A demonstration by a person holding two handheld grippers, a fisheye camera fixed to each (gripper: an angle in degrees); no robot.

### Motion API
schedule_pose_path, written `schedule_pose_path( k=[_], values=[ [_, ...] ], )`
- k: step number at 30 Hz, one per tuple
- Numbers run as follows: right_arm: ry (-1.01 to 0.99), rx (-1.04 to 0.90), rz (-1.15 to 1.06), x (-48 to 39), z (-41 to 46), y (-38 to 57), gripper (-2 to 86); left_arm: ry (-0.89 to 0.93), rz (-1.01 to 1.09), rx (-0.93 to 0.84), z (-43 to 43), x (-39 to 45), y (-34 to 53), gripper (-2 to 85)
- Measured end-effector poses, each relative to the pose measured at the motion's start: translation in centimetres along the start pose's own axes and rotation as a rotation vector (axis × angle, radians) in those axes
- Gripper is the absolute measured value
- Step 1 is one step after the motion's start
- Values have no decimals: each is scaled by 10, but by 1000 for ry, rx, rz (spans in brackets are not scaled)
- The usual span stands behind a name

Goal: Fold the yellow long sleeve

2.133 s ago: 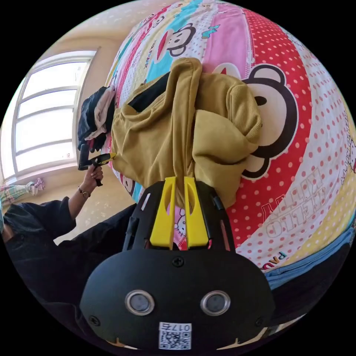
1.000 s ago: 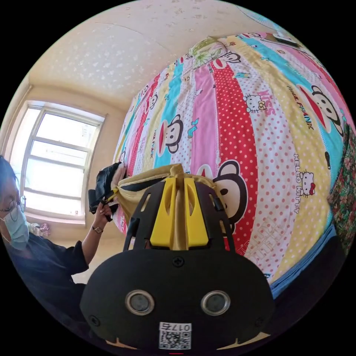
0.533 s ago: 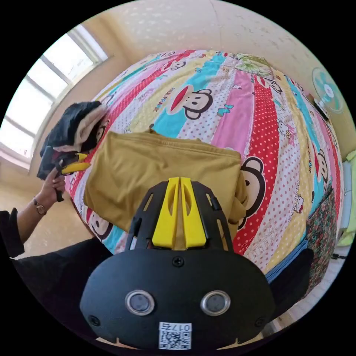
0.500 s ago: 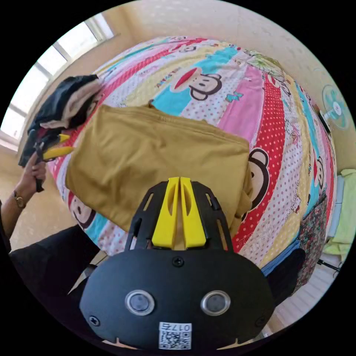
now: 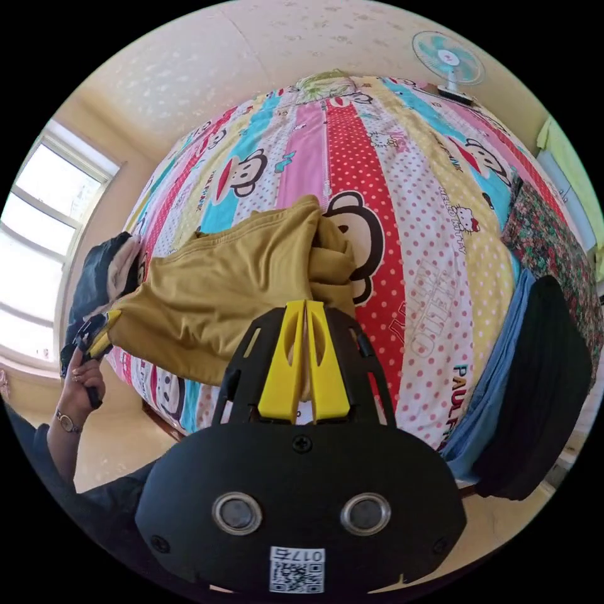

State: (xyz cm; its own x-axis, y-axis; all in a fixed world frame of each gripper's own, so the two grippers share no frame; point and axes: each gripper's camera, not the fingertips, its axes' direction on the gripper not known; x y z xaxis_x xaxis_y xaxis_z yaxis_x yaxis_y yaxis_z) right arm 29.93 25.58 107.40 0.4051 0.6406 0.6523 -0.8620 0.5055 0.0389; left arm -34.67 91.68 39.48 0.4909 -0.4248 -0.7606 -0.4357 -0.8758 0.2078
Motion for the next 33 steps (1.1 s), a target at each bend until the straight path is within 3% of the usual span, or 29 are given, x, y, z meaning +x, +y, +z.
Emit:
schedule_pose_path(
  k=[2, 5, 9, 11, 13, 17, 19, 23, 25, 26, 29, 33],
  values=[
    [25, 65, 93, 32, -22, 19, 6, -135, 245, -86, 40, 80, 1, 52],
    [60, 88, 186, 71, -38, 35, 7, -192, 489, -263, 119, 150, 28, 52],
    [21, 74, 290, 115, -47, 48, 11, -170, 609, -538, 211, 176, 70, 82],
    [-41, 56, 330, 141, -54, 59, 18, -55, 585, -602, 224, 172, 82, 132],
    [-103, 34, 342, 158, -58, 68, 29, -12, 546, -528, 209, 159, 81, 138],
    [-420, -1, 408, 196, -56, 94, 88, -224, 312, -298, 165, 91, 59, 175],
    [-586, 7, 485, 210, -51, 104, 113, -284, 217, -275, 163, 58, 53, 200],
    [-935, 19, 731, 228, -26, 130, 164, -178, 32, -507, 218, -6, 64, 183],
    [-1026, 0, 848, 226, -14, 140, 184, -201, -18, -450, 214, -9, 70, 112],
    [-1077, 7, 927, 224, -9, 147, 198, -115, -52, -453, 212, -8, 74, 77],
    [-1194, 87, 1078, 224, -2, 149, 219, 5, -28, -437, 196, 25, 89, 64],
    [-1316, 189, 1100, 232, 1, 113, 200, -50, 127, -511, 188, 96, 108, 60]
  ],
)
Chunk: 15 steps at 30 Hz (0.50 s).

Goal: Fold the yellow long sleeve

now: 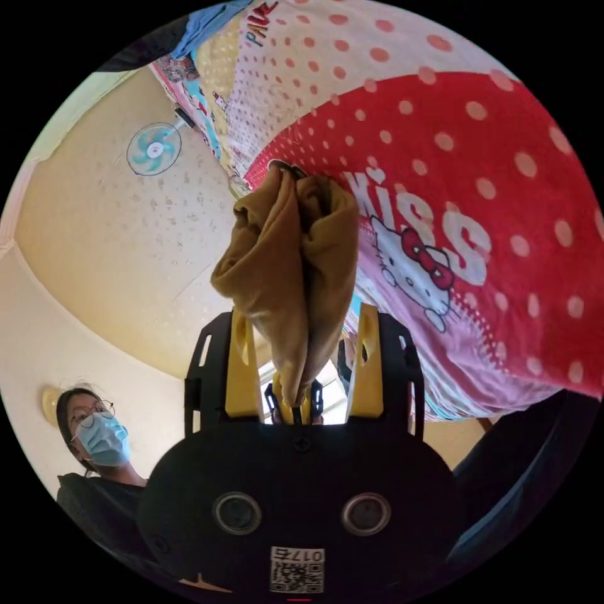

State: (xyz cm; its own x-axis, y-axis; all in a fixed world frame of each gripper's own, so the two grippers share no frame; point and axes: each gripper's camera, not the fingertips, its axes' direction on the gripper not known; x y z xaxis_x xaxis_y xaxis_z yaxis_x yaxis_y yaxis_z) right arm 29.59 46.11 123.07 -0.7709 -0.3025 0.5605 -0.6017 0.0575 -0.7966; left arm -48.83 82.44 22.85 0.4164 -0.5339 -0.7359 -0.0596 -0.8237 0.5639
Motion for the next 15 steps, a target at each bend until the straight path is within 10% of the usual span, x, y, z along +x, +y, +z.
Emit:
schedule_pose_path(
  k=[15],
  values=[
    [-192, -108, -701, -277, -72, -9, 91, 84, 548, -201, 24, 268, 66, 97]
  ],
)
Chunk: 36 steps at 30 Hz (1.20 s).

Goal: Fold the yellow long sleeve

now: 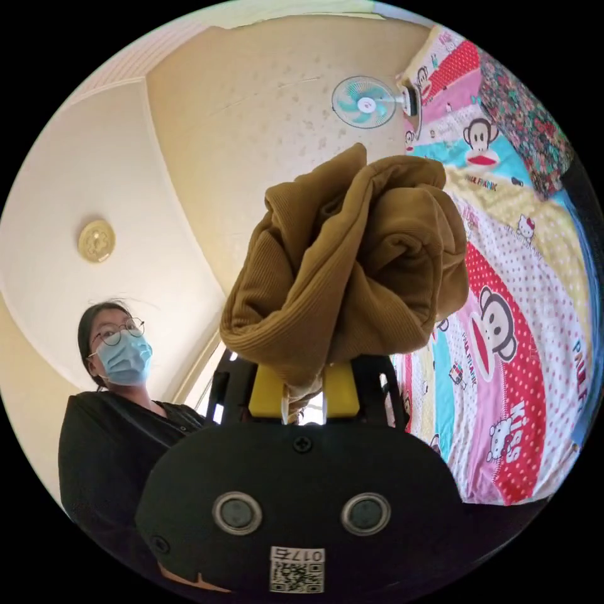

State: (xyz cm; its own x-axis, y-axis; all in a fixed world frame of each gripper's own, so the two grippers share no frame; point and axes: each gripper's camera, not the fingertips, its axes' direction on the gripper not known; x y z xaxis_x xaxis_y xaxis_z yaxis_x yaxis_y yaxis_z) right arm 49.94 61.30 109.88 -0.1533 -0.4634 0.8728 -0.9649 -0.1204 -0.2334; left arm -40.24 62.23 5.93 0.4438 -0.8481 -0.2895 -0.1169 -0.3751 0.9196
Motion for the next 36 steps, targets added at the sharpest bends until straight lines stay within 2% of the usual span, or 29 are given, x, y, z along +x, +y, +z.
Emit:
schedule_pose_path(
  k=[2, 4, 6, 8, 9, 11, 13, 15, 18, 20, 24, 26, 30, 32, 36],
  values=[
    [84, 79, -75, -4, -53, -4, 89, -36, -52, -46, 7, 2, 10, 93],
    [229, 132, -41, 14, -97, -2, 88, -54, -138, -27, 3, -5, 21, 92],
    [494, 166, 79, 47, -139, 6, 86, -43, -222, 18, -7, -15, 32, 90],
    [875, 209, 398, 97, -186, 36, 75, -61, -331, 76, -24, -23, 49, 86],
    [898, 217, 444, 105, -193, 47, 71, -87, -356, 83, -29, -23, 52, 84],
    [673, 348, 428, 115, -205, 93, 42, -324, -405, 109, -54, -6, 68, 69],
    [565, 411, 436, 122, -196, 126, 22, -481, -405, 102, -69, 12, 78, 58],
    [564, 374, 502, 135, -175, 157, 14, -571, -399, 88, -80, 25, 87, 50],
    [671, 170, 657, 164, -127, 203, 8, -794, -421, 49, -95, 44, 99, 16],
    [725, -42, 712, 185, -81, 228, 5, -903, -410, -64, -99, 48, 100, -1],
    [756, -368, 663, 210, -12, 241, 4, -945, -400, -231, -102, 37, 112, -4],
    [837, -605, 600, 222, 35, 239, 3, -925, -443, -266, -114, 23, 134, -2],
    [1089, -960, 627, 248, 105, 243, 3, -914, -523, -161, -157, 5, 181, 9],
    [1229, -1163, 511, 252, 160, 254, 3, -920, -583, -50, -197, -6, 214, 42],
    [1303, -1253, 341, 249, 238, 279, 3, -895, -618, 137, -264, -24, 250, 97]
  ],
)
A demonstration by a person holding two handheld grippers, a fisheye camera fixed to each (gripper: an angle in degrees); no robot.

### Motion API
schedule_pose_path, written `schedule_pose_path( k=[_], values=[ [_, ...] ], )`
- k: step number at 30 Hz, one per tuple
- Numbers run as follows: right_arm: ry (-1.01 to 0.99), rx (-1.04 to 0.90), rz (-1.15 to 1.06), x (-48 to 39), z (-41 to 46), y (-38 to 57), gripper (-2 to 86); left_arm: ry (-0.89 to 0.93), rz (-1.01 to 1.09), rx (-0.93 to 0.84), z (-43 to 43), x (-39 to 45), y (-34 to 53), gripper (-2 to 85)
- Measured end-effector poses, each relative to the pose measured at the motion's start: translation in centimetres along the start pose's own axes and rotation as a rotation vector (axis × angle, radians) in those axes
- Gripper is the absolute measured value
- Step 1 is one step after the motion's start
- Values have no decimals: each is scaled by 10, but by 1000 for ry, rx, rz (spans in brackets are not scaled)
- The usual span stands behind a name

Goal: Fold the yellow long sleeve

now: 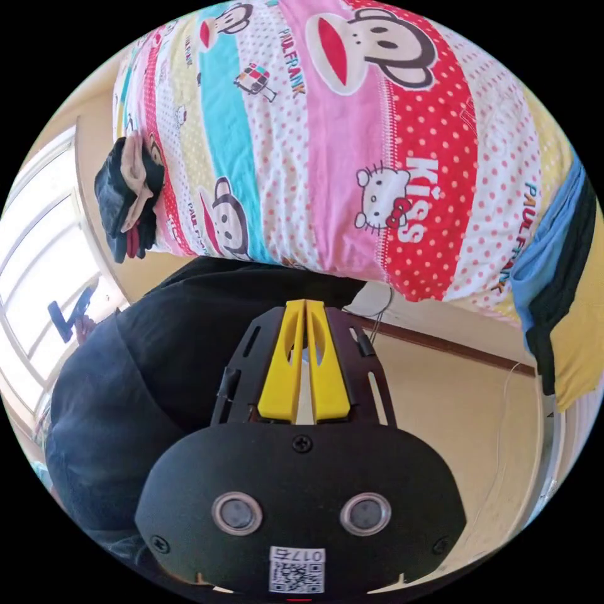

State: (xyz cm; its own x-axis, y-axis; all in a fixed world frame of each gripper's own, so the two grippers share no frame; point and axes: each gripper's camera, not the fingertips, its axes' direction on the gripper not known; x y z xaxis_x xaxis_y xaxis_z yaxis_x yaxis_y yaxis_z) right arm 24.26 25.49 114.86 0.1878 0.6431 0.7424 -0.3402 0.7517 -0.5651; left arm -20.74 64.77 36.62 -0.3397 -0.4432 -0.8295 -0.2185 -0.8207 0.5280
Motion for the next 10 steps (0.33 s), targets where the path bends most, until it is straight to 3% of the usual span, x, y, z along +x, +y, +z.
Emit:
schedule_pose_path(
  k=[4, 10],
  values=[
    [9, 156, -75, -87, 10, -4, 4, 112, -27, 92, -7, -56, -43, 131],
    [99, 203, -84, -172, 69, 24, 4, 46, 9, 124, 28, -87, -132, 130]
  ],
)
